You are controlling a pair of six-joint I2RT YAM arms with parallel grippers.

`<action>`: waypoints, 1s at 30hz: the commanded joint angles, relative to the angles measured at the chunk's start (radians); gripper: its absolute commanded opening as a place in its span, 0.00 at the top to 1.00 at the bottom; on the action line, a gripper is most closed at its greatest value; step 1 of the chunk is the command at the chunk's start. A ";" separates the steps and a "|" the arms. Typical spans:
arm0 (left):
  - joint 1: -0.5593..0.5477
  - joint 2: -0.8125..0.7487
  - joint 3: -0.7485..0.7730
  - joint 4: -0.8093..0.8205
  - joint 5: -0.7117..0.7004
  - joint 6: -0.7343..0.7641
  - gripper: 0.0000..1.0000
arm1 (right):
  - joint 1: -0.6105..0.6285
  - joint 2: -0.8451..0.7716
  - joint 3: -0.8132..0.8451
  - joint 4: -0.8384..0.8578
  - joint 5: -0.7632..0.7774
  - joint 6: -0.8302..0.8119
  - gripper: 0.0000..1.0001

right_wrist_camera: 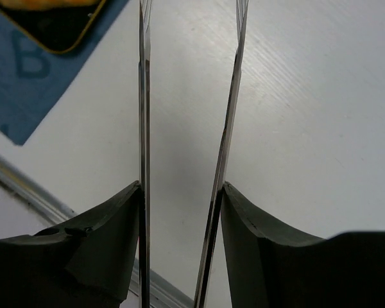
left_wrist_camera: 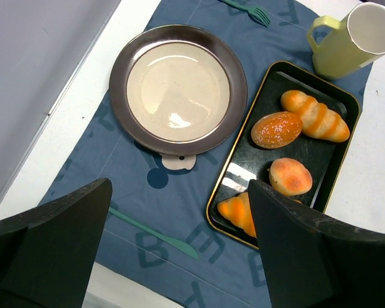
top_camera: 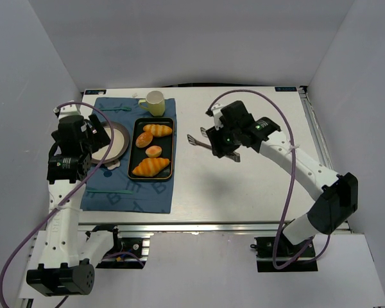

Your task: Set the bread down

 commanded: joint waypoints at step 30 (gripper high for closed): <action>-0.002 -0.008 0.037 -0.006 0.024 -0.013 0.02 | 0.220 0.429 0.410 0.102 -0.166 0.034 0.45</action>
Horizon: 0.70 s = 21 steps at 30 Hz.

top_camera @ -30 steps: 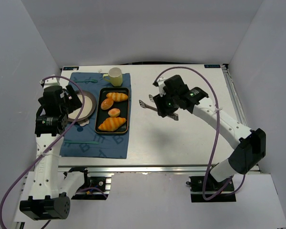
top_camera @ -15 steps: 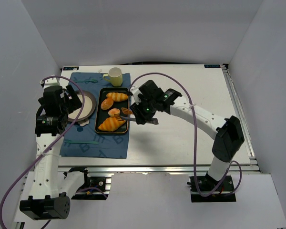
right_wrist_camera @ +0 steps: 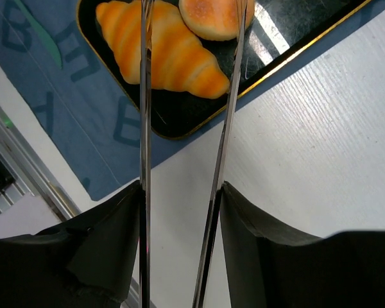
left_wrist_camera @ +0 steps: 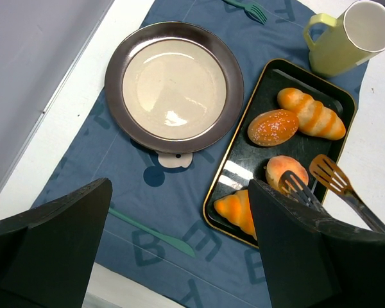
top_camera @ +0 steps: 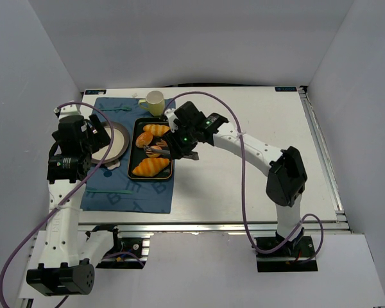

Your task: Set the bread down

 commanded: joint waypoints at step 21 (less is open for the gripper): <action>-0.002 -0.019 0.026 0.001 0.018 -0.005 0.02 | 0.006 0.104 0.018 0.010 0.044 -0.016 0.42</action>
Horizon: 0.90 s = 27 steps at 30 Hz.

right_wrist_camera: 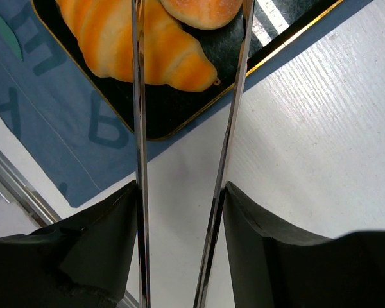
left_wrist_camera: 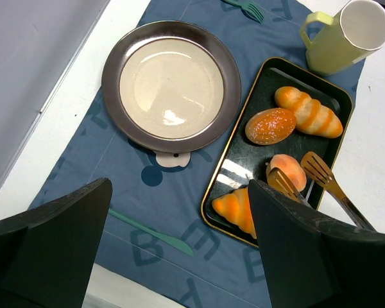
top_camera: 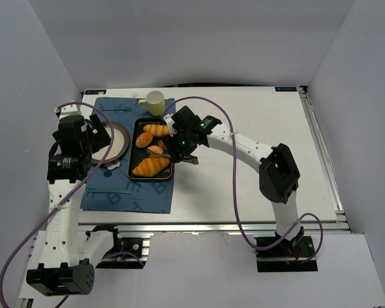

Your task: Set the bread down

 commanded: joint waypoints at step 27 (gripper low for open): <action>-0.002 -0.022 0.008 0.008 0.010 -0.014 0.02 | 0.006 -0.060 0.061 -0.008 0.046 0.018 0.82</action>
